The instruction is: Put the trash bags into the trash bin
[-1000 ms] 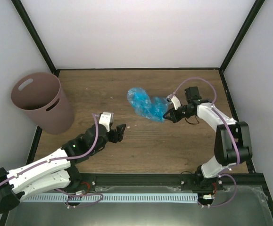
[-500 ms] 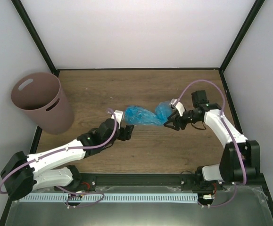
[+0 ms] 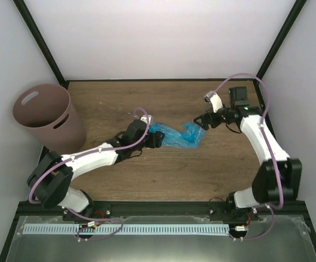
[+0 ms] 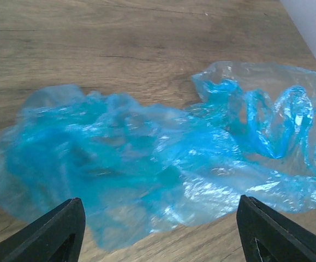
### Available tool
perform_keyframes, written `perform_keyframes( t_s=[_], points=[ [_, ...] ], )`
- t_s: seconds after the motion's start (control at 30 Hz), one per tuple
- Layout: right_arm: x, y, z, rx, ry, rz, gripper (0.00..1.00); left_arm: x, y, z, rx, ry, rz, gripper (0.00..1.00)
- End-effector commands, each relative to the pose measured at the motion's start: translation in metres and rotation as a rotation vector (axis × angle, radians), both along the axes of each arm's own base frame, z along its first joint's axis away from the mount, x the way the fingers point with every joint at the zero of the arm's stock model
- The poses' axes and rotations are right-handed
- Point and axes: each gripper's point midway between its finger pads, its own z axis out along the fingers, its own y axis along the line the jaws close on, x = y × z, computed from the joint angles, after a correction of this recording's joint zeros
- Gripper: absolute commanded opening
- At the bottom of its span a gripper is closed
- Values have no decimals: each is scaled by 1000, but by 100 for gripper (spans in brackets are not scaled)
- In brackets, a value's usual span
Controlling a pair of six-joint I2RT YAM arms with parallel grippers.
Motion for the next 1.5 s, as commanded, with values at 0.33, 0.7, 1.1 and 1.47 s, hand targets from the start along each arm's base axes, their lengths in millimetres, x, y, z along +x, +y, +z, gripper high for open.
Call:
perform_keyframes(
  t_s=[0.33, 0.7, 1.1, 1.47],
  points=[
    [19, -16, -102, -44, 383, -175, 79, -21, -35, -73, -31, 233, -126, 71],
    [-78, 35, -64, 82, 346, 183, 38, -26, 58, -97, 113, 285, 152, 67],
    [-49, 14, -35, -96, 178, 216, 61, 3, 127, -19, 211, 155, 381, 82],
    [5, 26, -82, 49, 398, 30, 77, -53, 31, 38, -84, 106, -81, 74]
  ],
)
